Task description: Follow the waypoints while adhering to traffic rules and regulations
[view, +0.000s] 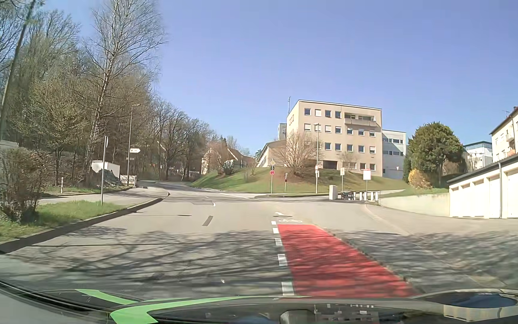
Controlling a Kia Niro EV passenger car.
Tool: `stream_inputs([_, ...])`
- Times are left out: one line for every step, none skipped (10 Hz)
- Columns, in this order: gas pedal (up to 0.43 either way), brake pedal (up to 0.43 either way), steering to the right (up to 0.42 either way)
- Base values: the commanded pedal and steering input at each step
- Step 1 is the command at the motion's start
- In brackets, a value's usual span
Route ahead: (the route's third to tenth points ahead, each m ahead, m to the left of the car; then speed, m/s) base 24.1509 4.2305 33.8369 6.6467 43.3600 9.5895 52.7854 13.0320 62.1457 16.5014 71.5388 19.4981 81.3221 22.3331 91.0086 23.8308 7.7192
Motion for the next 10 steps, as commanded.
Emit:
stream_inputs([0.000,0.000,-0.029])
stream_inputs([0.000,0.000,-0.030])
stream_inputs([0.000,0.000,-0.030])
stream_inputs([0.000,0.000,-0.030])
stream_inputs([0.260,0.000,-0.030])
stream_inputs([0.370,0.000,-0.030])
stream_inputs([0.370,0.000,-0.032])
stream_inputs([0.370,0.000,-0.034])
stream_inputs([0.370,0.000,-0.034])
stream_inputs([0.358,0.000,-0.034])
